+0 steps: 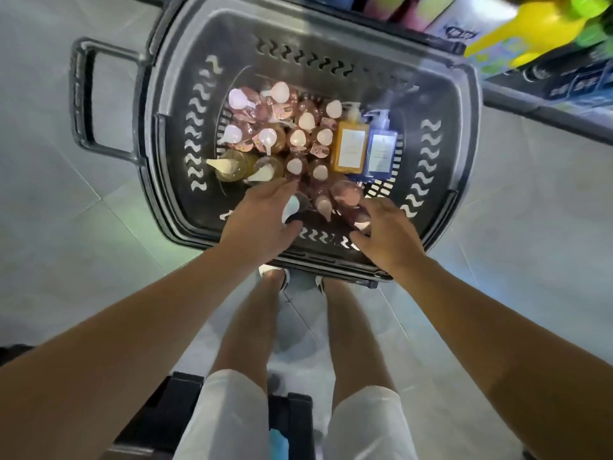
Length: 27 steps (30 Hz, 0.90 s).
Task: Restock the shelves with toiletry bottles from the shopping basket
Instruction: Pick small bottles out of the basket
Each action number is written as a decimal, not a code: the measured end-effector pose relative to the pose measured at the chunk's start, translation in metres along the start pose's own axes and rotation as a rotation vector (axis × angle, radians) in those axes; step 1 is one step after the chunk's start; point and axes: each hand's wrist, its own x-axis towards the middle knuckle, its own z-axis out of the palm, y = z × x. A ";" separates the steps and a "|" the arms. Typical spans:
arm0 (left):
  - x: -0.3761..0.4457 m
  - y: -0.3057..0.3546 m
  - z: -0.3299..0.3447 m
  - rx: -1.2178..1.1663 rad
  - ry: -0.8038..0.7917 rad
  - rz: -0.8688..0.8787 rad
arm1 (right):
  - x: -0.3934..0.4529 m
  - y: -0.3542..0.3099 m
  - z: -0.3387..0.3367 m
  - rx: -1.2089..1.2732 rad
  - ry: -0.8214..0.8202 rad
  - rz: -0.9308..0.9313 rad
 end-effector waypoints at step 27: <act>0.032 0.061 -0.009 -0.310 -0.051 0.169 | -0.008 0.017 -0.095 0.610 0.127 -0.180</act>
